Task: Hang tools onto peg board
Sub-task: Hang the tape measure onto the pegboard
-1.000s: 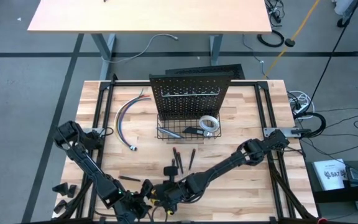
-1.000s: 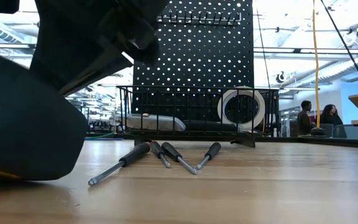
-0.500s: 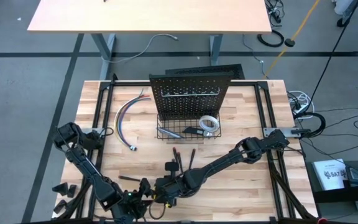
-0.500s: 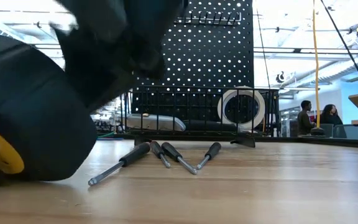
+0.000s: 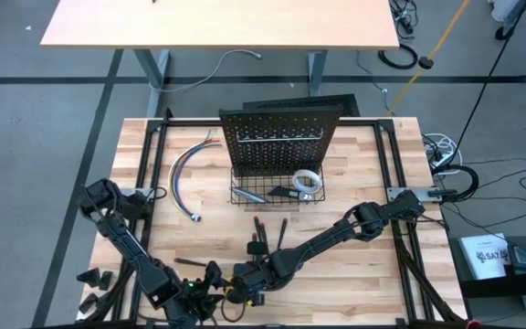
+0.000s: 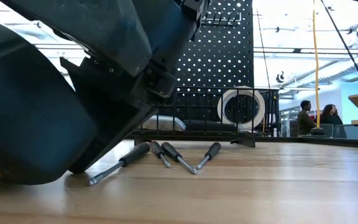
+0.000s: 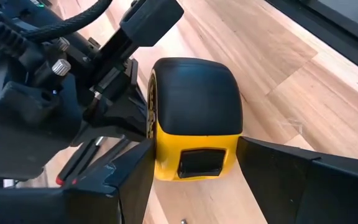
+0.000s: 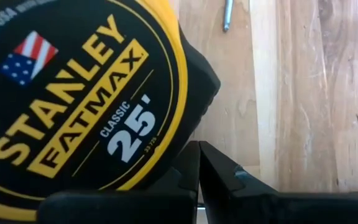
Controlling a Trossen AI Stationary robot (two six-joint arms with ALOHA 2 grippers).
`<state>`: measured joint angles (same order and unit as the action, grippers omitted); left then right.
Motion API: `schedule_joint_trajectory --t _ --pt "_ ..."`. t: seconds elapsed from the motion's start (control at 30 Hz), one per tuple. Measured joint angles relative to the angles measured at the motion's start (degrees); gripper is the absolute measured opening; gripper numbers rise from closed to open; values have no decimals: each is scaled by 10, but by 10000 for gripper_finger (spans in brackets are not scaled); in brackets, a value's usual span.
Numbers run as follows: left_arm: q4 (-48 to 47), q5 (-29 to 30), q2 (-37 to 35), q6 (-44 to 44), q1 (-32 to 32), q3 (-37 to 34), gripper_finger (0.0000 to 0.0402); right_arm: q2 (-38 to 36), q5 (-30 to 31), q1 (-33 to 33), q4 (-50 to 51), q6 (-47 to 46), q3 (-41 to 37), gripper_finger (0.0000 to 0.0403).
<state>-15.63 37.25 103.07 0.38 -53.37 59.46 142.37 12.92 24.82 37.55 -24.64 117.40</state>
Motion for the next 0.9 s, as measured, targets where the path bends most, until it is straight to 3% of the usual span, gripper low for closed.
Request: schedule_joint_trajectory --t 0.57,0.9 --pt "4 -42 -1 0 25 0 232 0 5 -1 -18 -13 -2 0" --pt "-1 -96 1 -14 42 -1 288 2 7 -2 -36 -17 0 0"
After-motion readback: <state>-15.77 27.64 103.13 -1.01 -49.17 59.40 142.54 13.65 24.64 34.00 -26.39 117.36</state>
